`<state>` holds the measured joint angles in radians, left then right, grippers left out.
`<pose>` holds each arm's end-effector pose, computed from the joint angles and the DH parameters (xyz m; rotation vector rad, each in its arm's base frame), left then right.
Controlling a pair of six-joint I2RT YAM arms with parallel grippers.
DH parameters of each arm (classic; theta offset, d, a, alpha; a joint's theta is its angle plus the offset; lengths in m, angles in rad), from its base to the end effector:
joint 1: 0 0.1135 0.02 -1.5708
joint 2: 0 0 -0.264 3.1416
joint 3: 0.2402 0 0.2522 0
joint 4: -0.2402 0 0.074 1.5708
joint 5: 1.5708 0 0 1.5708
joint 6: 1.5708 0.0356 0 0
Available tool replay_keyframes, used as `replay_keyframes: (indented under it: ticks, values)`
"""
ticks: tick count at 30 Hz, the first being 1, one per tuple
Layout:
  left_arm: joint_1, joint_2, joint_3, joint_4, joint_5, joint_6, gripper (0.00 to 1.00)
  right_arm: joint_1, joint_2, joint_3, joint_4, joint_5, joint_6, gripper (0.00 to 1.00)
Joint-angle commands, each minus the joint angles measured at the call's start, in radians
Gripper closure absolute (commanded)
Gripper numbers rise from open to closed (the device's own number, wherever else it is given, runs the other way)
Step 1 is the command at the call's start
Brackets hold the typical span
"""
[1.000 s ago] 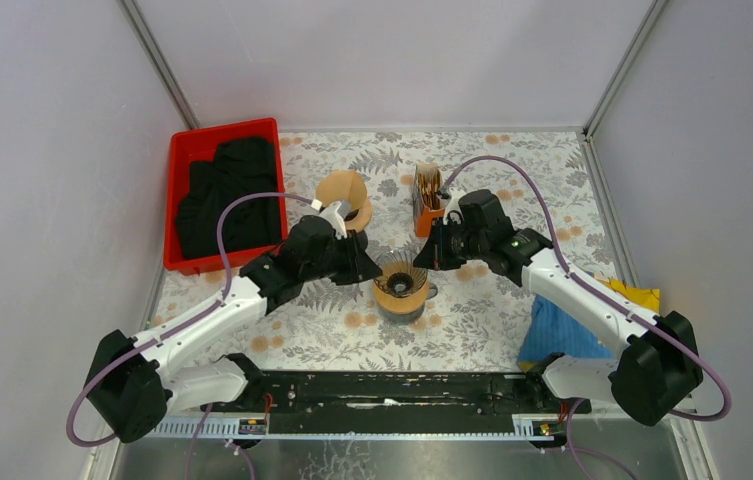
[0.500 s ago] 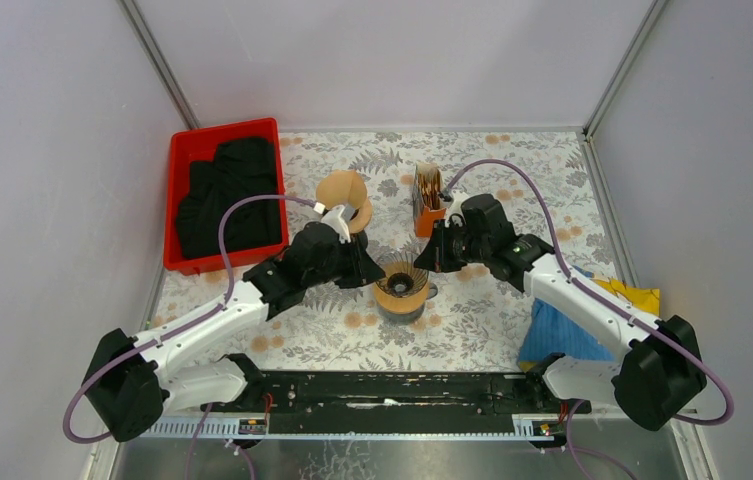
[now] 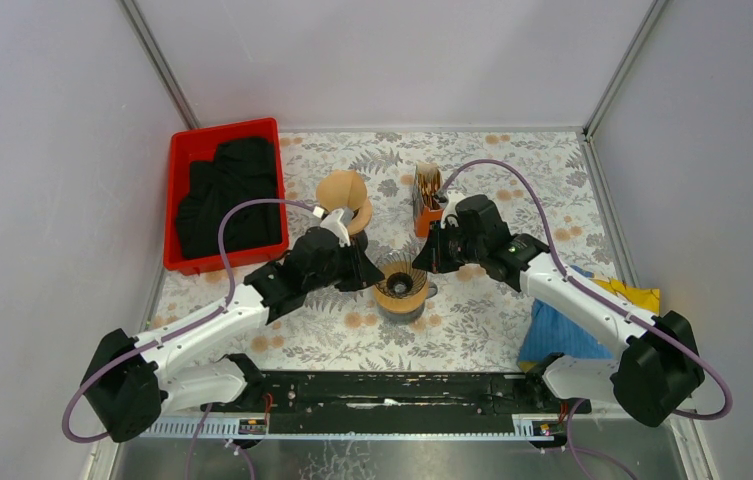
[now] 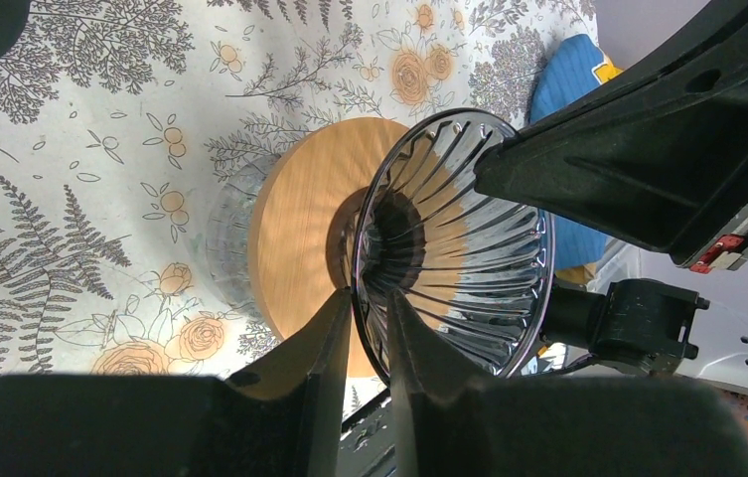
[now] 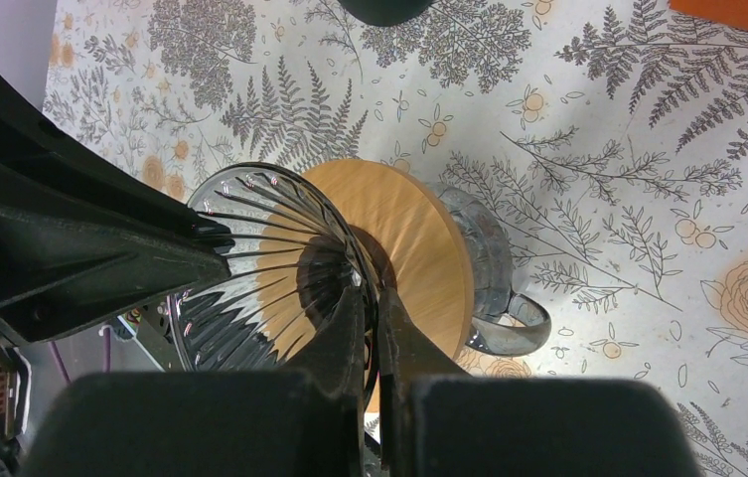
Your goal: Place the coffee filter in the dripper
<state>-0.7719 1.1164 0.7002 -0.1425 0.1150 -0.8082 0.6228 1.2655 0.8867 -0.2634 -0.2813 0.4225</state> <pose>0.1728 -0.1739 0.2486 0.0318 2.3133 -1.0040 0.2193 0.1696 0.2656 -0.3965 2.2969 0.8665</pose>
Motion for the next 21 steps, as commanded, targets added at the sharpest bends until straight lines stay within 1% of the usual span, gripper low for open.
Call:
replay_keyframes:
  ticks: [1, 4, 8, 16, 21]
  values:
    - [-0.021, 0.036, -0.036, -0.096, -0.03, 0.025, 0.75, 0.02, 0.078, -0.06, -0.203, 0.142, -0.062, 1.0]
    - [-0.023, 0.033, -0.024, -0.103, -0.031, 0.027, 0.72, 0.02, 0.068, -0.049, -0.207, 0.137, -0.062, 1.0]
    - [-0.023, 0.02, -0.007, -0.108, -0.032, 0.027, 0.68, 0.02, 0.044, -0.024, -0.206, 0.122, -0.058, 0.96]
    - [-0.023, -0.006, 0.055, -0.147, -0.054, 0.036, 0.57, 0.02, 0.015, 0.049, -0.219, 0.104, -0.06, 0.77]
    - [-0.023, -0.021, 0.096, -0.179, -0.09, 0.05, 0.51, 0.02, -0.008, 0.102, -0.225, 0.103, -0.064, 0.72]
